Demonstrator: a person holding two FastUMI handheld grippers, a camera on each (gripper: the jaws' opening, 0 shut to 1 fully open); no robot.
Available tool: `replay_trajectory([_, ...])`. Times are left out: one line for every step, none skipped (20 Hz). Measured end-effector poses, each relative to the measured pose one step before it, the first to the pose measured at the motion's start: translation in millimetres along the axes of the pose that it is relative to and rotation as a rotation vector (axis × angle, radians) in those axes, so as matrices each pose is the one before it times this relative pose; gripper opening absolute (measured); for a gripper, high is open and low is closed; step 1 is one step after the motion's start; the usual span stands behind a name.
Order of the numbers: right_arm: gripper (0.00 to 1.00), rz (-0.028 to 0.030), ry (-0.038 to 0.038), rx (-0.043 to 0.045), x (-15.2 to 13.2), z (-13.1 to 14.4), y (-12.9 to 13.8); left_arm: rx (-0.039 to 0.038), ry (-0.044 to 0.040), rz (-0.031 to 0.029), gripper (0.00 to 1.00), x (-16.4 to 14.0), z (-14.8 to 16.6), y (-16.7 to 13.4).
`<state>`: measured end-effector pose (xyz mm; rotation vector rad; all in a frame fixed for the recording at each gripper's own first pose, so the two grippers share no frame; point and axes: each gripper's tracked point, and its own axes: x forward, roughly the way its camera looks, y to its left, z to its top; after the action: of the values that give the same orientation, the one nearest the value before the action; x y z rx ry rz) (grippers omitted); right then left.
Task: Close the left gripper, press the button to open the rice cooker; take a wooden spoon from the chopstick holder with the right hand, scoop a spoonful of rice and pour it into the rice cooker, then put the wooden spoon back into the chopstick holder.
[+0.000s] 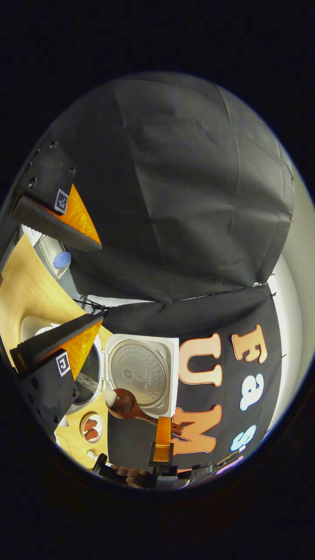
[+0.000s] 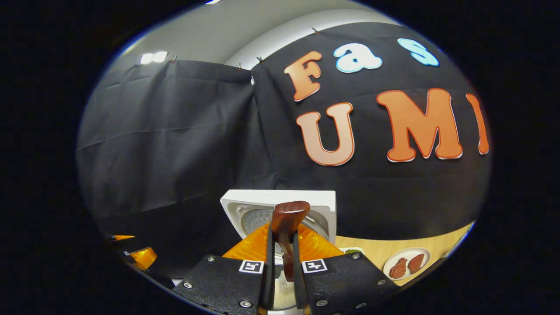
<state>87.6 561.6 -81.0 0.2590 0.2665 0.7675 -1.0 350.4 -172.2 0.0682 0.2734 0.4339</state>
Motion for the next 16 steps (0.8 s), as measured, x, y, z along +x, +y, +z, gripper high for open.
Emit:
replay_trajectory([0.18,0.01714,-0.0127,-0.03238,-0.79,2.69,6.29,-0.00041,0.00101,-0.00092,0.98,-1.36,-0.75,0.65])
replay_trajectory([0.18,0.02204,-0.01677,-0.02913,-2.12,4.14,4.28,0.00014,0.00018,0.00224,0.94,0.15,-0.12,0.64])
replay_trajectory([0.17,0.02466,-0.02031,-0.02952,-1.13,3.68,4.98,-0.00041,0.00175,-0.00129,0.94,-0.7,-0.68,-0.03])
replay_trajectory([0.17,0.02128,-0.02012,-0.0349,-1.21,4.63,3.46,-0.00073,-0.00212,0.00227,0.94,-0.34,0.69,0.48])
replay_trajectory([0.17,0.0142,-0.01575,-0.02738,-2.18,3.77,3.91,-0.00239,-0.00176,-0.00205,0.98,-0.7,-0.1,-1.4])
replay_trajectory([0.13,0.01652,-0.01269,-0.01843,-2.73,3.88,3.76,-0.00056,-0.00183,0.00086,0.98,-1.47,1.61,-0.83])
replay_trajectory([0.13,0.02557,-0.02529,-0.01462,-1.43,6.03,5.35,-0.00061,-0.00315,-0.0016,0.98,-1.12,1.21,-1.17])
replay_trajectory([0.22,0.0156,-0.02045,-0.01588,-1.02,2.73,0.38,0.00037,-0.00198,-0.00245,0.94,-1.47,0.59,-1.98])
replay_trajectory([0.18,0.00701,-0.01152,-0.01223,-2.49,4.15,1.61,0.0009,-0.00368,-0.00215,0.98,-2.24,0.22,-1.29])
replay_trajectory([0.17,0.00193,-0.0086,-0.01484,-3.66,3.83,-0.27,0.00242,-0.00366,-0.00477,0.98,-2.26,1.24,-2.91])
replay_trajectory([0.13,0.01149,-0.01747,-0.01063,-4.84,4.53,2.49,0.00277,-0.00333,-0.00146,0.94,-1.47,0.15,-1.73])
replay_trajectory([0.18,0.00178,-0.01154,-0.00985,-3.0,3.04,0.11,0.0011,0.00015,-0.00533,0.94,-1.53,0.64,-4.1])
replay_trajectory([0.18,-0.00057,0.00423,0.01103,-2.24,-0.94,0.63,0.00143,-0.00165,-0.00162,0.94,-1.93,1.93,-3.24])
replay_trajectory([0.18,-0.0052,-0.00505,0.02752,-1.64,2.1,-2.44,0.0001,-0.00409,-0.005,0.94,-3.79,1.1,-4.15])
replay_trajectory([0.18,-0.00368,-0.01089,0.04645,-4.18,5.95,-3.28,0.00016,-0.00306,-0.00293,0.94,-3.17,1.33,-3.0])
replay_trajectory([0.22,-0.01301,-0.01516,0.05335,-2.92,5.3,-7.22,0.00022,0.00073,-0.0064,0.94,-2.12,0.94,-3.94])
